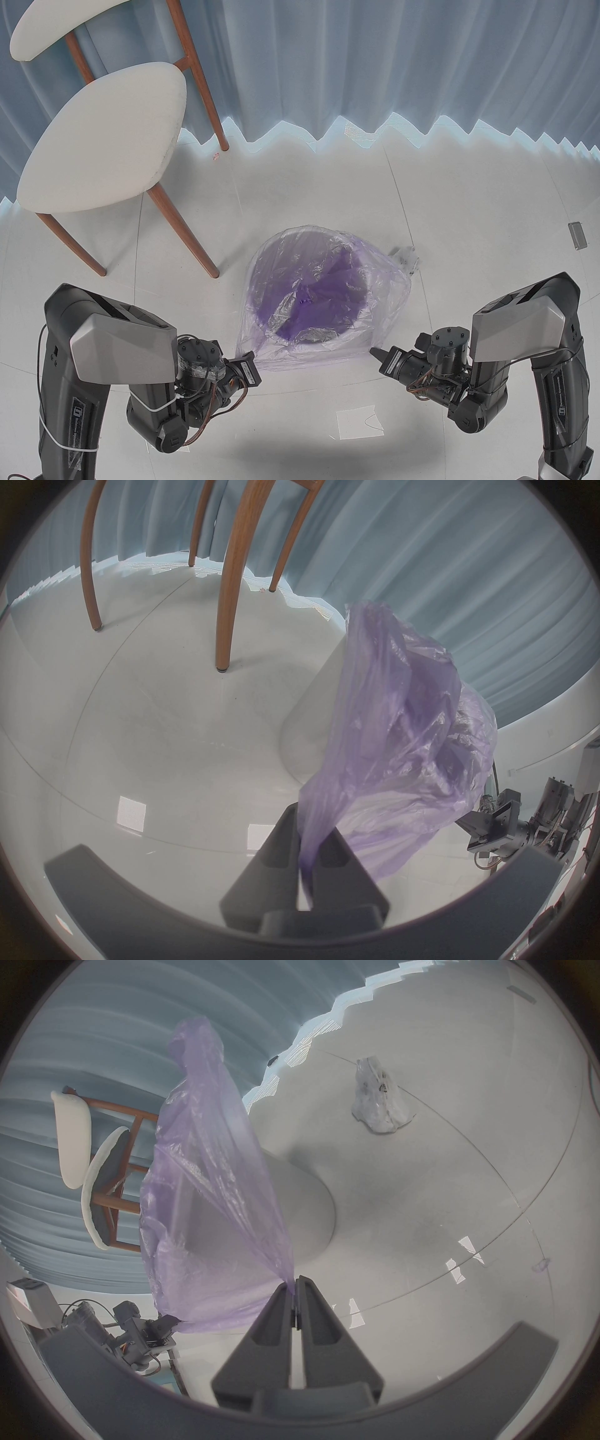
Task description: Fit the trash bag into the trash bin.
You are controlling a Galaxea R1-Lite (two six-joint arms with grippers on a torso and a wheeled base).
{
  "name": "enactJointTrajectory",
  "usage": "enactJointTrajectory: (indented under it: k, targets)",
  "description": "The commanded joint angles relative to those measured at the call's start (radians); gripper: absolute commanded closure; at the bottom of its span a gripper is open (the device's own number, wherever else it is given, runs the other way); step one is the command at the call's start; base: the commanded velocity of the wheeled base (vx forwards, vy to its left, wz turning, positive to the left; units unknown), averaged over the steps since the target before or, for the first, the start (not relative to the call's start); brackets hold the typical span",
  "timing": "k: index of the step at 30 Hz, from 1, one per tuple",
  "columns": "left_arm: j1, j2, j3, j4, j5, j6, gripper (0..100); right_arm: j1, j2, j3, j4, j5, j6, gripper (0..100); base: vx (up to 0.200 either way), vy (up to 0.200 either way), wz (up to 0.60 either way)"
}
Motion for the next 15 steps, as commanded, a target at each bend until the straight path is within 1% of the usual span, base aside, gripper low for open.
enactJointTrajectory:
  k: [1,3,5,7,8,10,11,12,14,15]
  targets:
    - [-0.005,-0.005,0.015,-0.001,0.002,0.002,0,0.0,0.002,0.009,-0.018,0.004,-0.001,0,0.0,0.0,0.0]
    - [-0.008,-0.019,0.024,-0.003,0.014,0.002,0,0.002,-0.011,0.021,-0.018,-0.001,0.005,0,0.0,0.0,0.0]
    - [-0.011,-0.06,0.06,-0.003,0.046,-0.001,0,0.002,-0.046,0.064,-0.018,0.002,0.011,0,0.0,0.0,0.0]
    - [-0.011,-0.091,0.096,-0.003,0.049,-0.003,0,0.0,-0.069,0.101,-0.018,0.011,0.012,0,0.0,0.0,0.0]
    - [-0.013,-0.14,0.141,-0.003,0.049,-0.003,0,-0.003,-0.101,0.147,-0.018,0.053,0.014,0,0.0,0.0,0.0]
    - [-0.019,-0.2,0.173,-0.003,0.049,-0.003,0,-0.004,-0.136,0.189,-0.018,0.125,0.014,0,0.0,0.0,0.0]
    - [-0.019,-0.2,0.173,-0.003,0.049,-0.003,0,-0.004,-0.136,0.189,-0.018,0.125,0.014,0,0.0,0.0,0.0]
    - [-0.041,-0.275,0.191,-0.001,0.048,-0.003,0,-0.004,-0.169,0.233,-0.018,0.188,0.014,0,0.0,0.0,0.0]
    - [-0.054,-0.358,0.193,-0.001,0.042,0.002,0,-0.003,-0.187,0.261,-0.018,0.215,0.012,0,0.0,0.0,0.0]
    - [-0.056,-0.364,0.193,-0.001,0.042,0.003,0,-0.003,-0.189,0.262,-0.018,0.217,0.012,0,0.0,0.0,0.0]
